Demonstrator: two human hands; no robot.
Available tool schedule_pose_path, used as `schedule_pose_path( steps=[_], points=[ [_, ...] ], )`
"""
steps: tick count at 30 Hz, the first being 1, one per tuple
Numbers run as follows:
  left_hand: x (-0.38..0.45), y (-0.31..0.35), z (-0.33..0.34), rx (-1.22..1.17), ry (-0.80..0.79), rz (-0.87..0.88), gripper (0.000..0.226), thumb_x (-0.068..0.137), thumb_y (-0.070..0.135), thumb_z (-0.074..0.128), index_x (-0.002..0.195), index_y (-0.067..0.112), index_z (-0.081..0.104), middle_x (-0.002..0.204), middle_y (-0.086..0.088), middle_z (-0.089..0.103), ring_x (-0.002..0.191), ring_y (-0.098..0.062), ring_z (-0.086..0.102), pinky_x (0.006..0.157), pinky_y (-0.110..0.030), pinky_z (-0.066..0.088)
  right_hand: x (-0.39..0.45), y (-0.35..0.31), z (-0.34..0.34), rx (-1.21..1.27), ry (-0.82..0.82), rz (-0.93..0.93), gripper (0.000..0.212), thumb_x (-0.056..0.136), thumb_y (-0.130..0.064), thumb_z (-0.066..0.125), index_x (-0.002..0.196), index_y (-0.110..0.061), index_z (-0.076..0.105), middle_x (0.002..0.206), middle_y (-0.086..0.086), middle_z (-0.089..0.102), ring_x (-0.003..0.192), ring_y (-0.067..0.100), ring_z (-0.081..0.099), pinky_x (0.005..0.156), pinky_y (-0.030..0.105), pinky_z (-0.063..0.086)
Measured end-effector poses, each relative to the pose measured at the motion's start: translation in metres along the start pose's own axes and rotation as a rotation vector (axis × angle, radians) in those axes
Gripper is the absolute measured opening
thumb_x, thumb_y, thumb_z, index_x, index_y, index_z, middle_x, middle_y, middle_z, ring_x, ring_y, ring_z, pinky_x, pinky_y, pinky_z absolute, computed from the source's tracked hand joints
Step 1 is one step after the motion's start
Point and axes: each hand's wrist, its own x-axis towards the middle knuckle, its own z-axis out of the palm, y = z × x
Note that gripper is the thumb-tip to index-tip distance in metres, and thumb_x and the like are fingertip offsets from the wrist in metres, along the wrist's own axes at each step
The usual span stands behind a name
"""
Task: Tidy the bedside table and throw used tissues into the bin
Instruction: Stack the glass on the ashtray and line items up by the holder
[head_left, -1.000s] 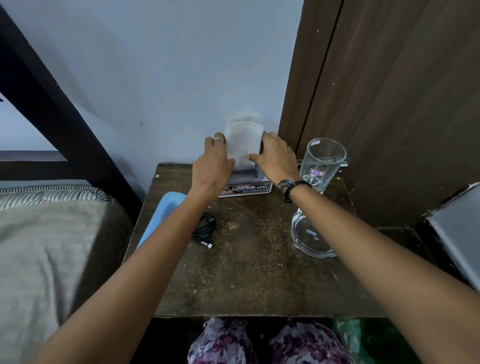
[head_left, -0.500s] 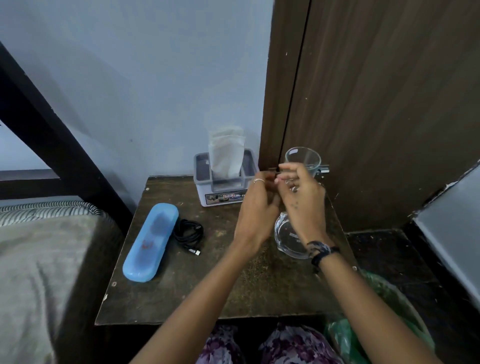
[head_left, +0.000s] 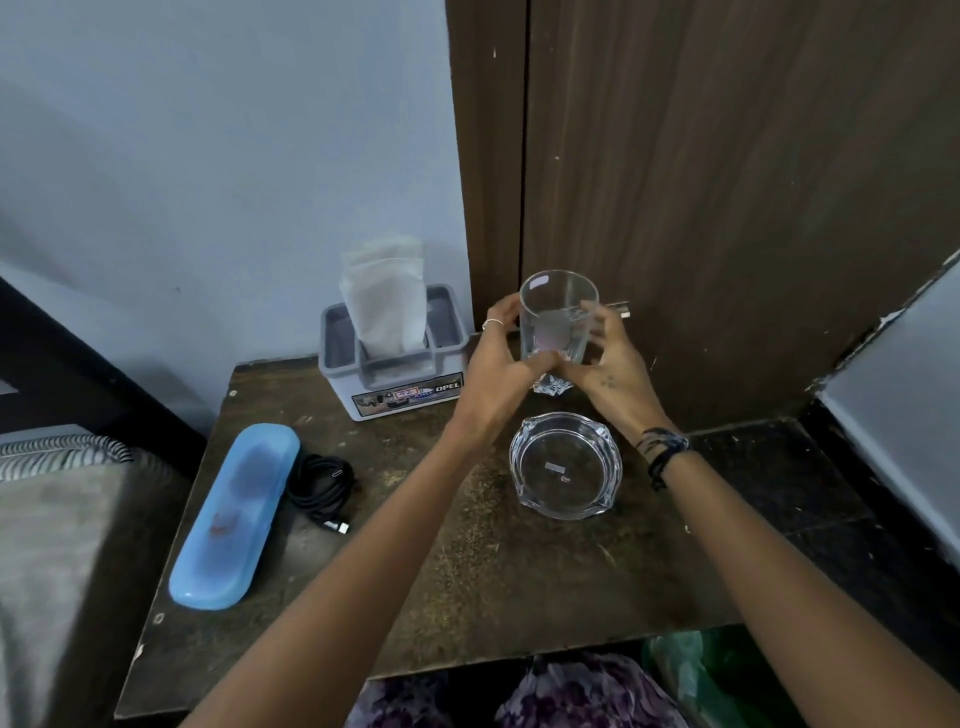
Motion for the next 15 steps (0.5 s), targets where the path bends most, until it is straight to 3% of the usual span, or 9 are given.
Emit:
schedule_pose_path(
  steps=[2,4,9,15],
  points=[
    [0.006,-0.003,0.003,-0.005,-0.011,0.016,0.072,0.078,0.011,0.071,0.138,0.017,0.03,0.128,0.002,0.048,0.118,-0.01,0.046,0.084,0.001,0.037,0.007,0.005,0.001,-0.047,-0.012,-0.016,0.071,0.075,-0.018,0.075,0.133,-0.022,0.036,0.112,-0.011,0.053,0.094,-0.01,0.049,0.069,-0.001,0.038],
    [0.01,-0.004,0.006,-0.04,0.025,0.022,0.07,0.077,0.008,0.071,0.135,0.018,0.034,0.117,0.007,0.053,0.113,-0.012,0.053,0.078,-0.005,0.047,0.011,0.008,0.003,-0.083,0.004,-0.036,0.067,0.074,-0.017,0.075,0.13,-0.024,0.039,0.107,-0.011,0.058,0.088,-0.014,0.05,0.065,-0.001,0.039],
    [-0.005,0.011,0.008,-0.01,0.15,0.11,0.072,0.072,0.016,0.077,0.132,0.022,0.039,0.118,0.012,0.055,0.112,-0.007,0.055,0.089,-0.014,0.048,-0.001,-0.01,-0.009,-0.077,0.042,-0.122,0.068,0.068,-0.024,0.078,0.126,-0.031,0.044,0.117,-0.009,0.062,0.106,0.002,0.057,0.086,0.018,0.045],
    [-0.047,0.033,0.005,-0.008,0.187,0.162,0.07,0.063,0.023,0.083,0.122,0.024,0.045,0.116,0.007,0.06,0.106,-0.008,0.06,0.087,-0.023,0.054,-0.048,-0.035,-0.024,0.001,-0.017,-0.137,0.067,0.065,-0.023,0.08,0.123,-0.034,0.049,0.112,-0.011,0.065,0.108,0.001,0.058,0.091,0.019,0.045]
  ],
)
